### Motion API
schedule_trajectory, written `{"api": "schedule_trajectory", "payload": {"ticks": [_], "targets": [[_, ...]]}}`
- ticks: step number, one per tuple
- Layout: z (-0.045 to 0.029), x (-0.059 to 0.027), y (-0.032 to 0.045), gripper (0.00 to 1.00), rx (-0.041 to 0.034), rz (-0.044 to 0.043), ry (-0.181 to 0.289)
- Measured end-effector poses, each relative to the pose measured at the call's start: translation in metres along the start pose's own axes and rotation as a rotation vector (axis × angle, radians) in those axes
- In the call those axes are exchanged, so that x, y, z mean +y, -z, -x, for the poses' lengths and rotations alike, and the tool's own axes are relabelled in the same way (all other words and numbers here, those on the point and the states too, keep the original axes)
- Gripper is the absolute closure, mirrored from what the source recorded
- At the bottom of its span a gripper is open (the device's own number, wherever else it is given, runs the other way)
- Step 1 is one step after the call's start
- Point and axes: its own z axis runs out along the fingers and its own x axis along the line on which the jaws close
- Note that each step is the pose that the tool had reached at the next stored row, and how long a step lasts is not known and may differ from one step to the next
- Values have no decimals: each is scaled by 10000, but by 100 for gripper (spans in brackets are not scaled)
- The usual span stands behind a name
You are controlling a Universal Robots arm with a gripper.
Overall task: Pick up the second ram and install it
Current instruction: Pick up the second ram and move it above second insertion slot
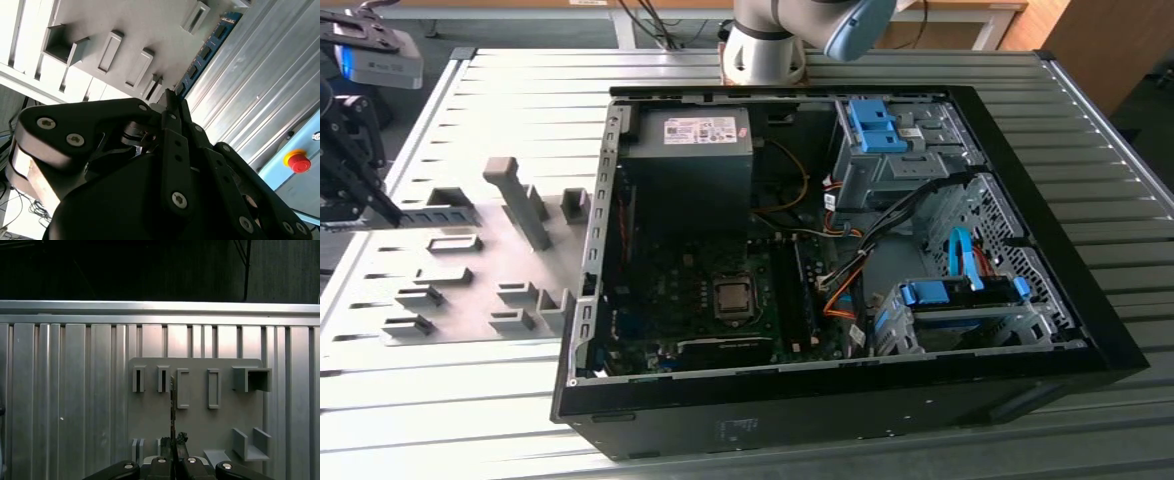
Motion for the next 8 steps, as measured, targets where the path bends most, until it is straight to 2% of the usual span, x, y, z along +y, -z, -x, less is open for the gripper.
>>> {"api": "schedule_trajectory", "payload": {"ticks": [8], "targets": [[3, 0, 58, 86, 0, 1, 0]]}}
